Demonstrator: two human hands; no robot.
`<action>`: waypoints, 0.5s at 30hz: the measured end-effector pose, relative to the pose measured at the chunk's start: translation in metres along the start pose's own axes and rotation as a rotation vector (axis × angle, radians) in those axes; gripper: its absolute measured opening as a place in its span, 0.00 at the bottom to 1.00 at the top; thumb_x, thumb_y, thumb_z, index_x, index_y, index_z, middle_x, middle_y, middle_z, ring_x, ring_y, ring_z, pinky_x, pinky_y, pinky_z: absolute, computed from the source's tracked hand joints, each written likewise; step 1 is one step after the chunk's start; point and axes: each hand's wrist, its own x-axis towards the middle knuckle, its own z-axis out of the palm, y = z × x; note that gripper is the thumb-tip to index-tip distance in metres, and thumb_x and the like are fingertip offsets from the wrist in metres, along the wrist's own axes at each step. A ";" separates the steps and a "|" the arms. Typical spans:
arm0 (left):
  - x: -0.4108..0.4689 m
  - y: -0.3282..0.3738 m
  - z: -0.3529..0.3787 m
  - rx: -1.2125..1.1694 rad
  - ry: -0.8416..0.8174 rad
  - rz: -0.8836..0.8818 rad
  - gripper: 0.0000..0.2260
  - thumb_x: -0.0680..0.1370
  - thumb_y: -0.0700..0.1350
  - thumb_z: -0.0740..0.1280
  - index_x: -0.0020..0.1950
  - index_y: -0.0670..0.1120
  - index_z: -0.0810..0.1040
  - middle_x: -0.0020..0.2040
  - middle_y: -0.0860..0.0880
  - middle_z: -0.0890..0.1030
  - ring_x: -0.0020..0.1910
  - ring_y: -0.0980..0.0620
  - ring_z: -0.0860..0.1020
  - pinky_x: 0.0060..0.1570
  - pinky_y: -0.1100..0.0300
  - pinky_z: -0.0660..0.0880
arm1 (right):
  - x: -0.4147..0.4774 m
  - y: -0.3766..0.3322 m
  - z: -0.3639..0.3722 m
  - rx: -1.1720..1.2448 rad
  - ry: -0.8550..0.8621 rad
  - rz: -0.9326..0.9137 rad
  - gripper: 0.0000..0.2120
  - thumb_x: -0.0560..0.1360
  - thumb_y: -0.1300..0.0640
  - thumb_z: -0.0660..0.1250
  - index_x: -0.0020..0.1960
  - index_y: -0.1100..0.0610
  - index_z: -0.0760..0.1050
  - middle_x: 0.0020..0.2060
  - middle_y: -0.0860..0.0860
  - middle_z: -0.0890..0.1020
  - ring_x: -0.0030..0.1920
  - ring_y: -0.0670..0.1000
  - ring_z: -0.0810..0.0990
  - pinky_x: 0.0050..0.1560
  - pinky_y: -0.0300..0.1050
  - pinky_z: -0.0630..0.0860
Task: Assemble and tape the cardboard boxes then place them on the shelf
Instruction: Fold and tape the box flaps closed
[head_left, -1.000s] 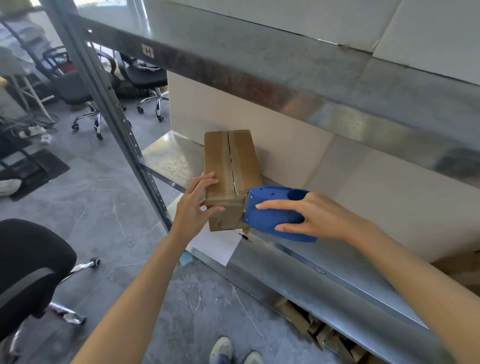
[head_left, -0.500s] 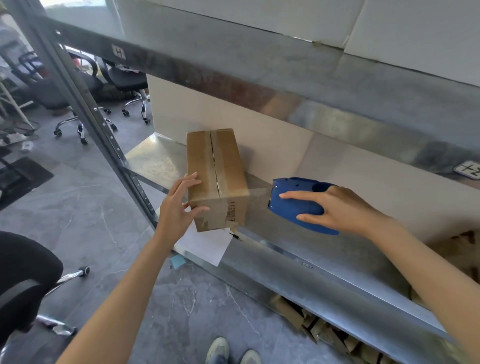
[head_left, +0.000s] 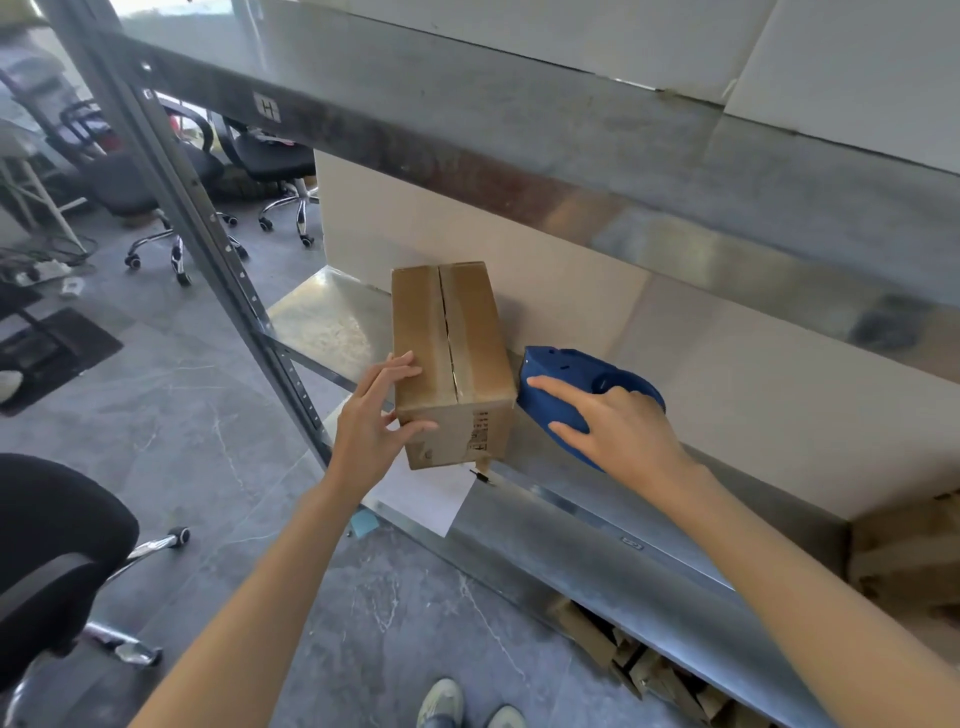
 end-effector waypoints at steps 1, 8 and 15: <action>0.000 0.000 0.000 -0.006 0.002 -0.001 0.26 0.69 0.44 0.78 0.66 0.46 0.75 0.70 0.51 0.72 0.70 0.48 0.70 0.53 0.43 0.81 | 0.001 -0.004 0.001 -0.009 0.003 -0.001 0.26 0.82 0.43 0.56 0.77 0.36 0.53 0.30 0.51 0.75 0.30 0.51 0.73 0.26 0.44 0.61; 0.003 0.000 0.005 0.000 0.024 0.001 0.26 0.70 0.44 0.78 0.66 0.44 0.76 0.70 0.50 0.72 0.72 0.45 0.69 0.53 0.44 0.81 | 0.013 -0.011 0.011 0.025 0.040 0.017 0.26 0.80 0.49 0.63 0.76 0.42 0.61 0.28 0.54 0.77 0.26 0.55 0.75 0.25 0.43 0.63; -0.003 -0.002 0.004 -0.031 0.037 -0.012 0.26 0.70 0.45 0.79 0.66 0.46 0.75 0.70 0.54 0.71 0.73 0.48 0.68 0.53 0.48 0.81 | 0.036 -0.001 0.050 0.368 -0.012 0.182 0.27 0.79 0.46 0.66 0.75 0.40 0.62 0.53 0.55 0.82 0.43 0.55 0.79 0.32 0.45 0.72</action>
